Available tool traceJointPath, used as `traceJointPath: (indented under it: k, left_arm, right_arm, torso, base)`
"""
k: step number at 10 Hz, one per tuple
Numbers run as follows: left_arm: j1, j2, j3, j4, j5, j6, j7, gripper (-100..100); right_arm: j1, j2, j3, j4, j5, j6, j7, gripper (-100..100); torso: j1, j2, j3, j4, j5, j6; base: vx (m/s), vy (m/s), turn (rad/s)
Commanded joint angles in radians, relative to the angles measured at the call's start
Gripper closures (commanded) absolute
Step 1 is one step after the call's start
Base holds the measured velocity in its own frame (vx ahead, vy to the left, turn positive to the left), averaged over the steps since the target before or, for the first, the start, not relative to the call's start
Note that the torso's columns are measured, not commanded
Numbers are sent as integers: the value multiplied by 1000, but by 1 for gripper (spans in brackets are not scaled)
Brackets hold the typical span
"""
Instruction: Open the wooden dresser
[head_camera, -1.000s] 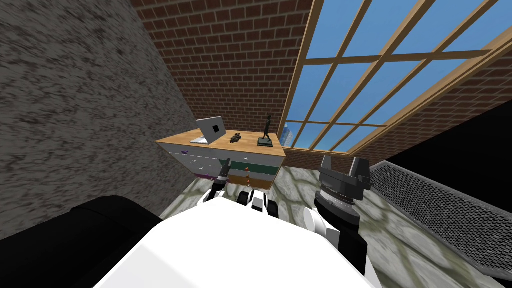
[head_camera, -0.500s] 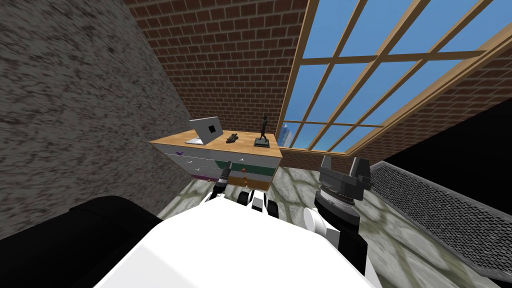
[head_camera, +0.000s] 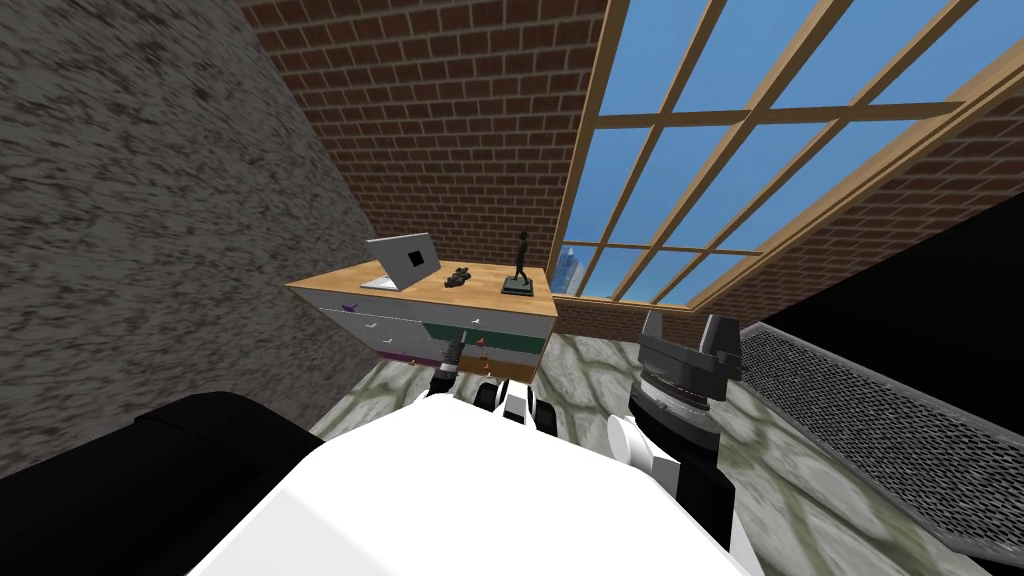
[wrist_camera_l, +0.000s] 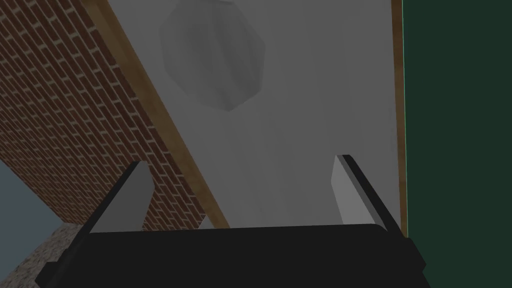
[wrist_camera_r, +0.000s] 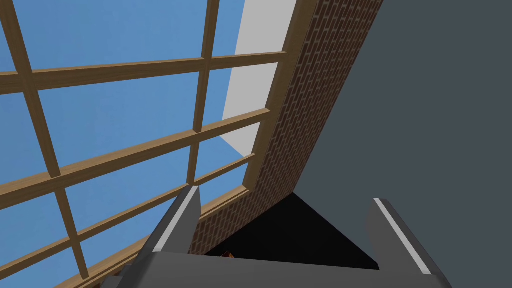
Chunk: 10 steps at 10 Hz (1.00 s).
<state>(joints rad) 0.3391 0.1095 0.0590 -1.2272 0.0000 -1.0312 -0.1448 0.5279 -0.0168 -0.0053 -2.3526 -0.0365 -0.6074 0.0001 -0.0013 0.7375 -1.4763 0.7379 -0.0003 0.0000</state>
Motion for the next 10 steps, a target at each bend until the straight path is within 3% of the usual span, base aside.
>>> traceJointPath:
  k: [1,4,5,6,10]
  left_arm:
    - [-7,-58,-1,52,-6,-29,-4,-100]
    - [-12,-126,-2,79,-9,-43,-6,-100]
    - [-8,-113,-2,75,-9,-44,-5,-100]
    - [-55,-124,17,95,1,-22,-26,-100]
    - [-148,-140,56,133,19,25,-68,-100]
  right_arm:
    - [0,0,0,0,0,0,0,0]
    - [0,0,0,0,0,0,0,0]
    - [0,0,0,0,0,0,0,0]
    - [0,0,0,0,0,0,0,0]
    - [0,0,0,0,0,0,0,0]
  torso:
    - [0,0,0,0,0,0]
    - [3,2,1,0,1,0]
    - [3,2,1,1,1,0]
    - [3,2,1,0,1,0]
    - [2,1,1,0,1,0]
  base:
    - [51,-64,-6]
    - [26,-43,-4]
    - [6,-9,-1]
    - [-55,10,-109]
    - [-93,41,-98]
